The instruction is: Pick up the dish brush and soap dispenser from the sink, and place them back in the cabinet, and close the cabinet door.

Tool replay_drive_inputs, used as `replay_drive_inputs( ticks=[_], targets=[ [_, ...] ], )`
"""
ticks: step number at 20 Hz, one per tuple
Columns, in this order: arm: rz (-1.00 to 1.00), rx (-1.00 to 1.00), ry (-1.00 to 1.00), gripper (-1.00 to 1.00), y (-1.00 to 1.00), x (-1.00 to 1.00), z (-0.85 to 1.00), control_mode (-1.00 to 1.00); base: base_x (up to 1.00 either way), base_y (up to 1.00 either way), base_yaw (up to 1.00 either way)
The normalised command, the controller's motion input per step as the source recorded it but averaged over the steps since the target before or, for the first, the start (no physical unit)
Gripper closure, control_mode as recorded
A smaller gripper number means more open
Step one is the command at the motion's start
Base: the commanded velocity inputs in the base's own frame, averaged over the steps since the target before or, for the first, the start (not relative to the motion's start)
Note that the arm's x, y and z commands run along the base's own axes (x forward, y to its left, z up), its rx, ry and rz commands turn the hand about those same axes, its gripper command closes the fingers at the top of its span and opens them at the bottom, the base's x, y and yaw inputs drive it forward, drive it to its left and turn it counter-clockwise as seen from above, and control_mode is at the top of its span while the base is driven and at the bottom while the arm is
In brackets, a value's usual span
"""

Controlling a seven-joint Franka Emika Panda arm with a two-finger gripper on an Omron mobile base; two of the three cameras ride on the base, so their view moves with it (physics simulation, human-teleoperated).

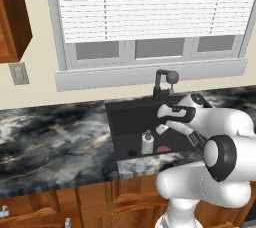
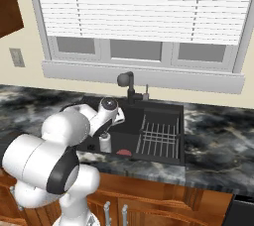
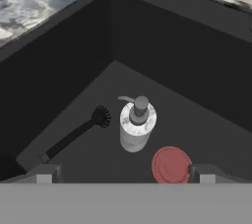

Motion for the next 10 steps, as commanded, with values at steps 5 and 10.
replay_drive_inputs(
  ticks=[5, 10],
  targets=[
    [0.09, 0.0, -0.01, -1.0, -0.09, 0.04, -0.23, -1.0, 0.0, 0.0, 0.0],
    [0.07, 0.0, -0.02, -1.0, -0.07, 0.01, -0.26, -1.0, 0.0, 0.0, 0.0]
  ],
)
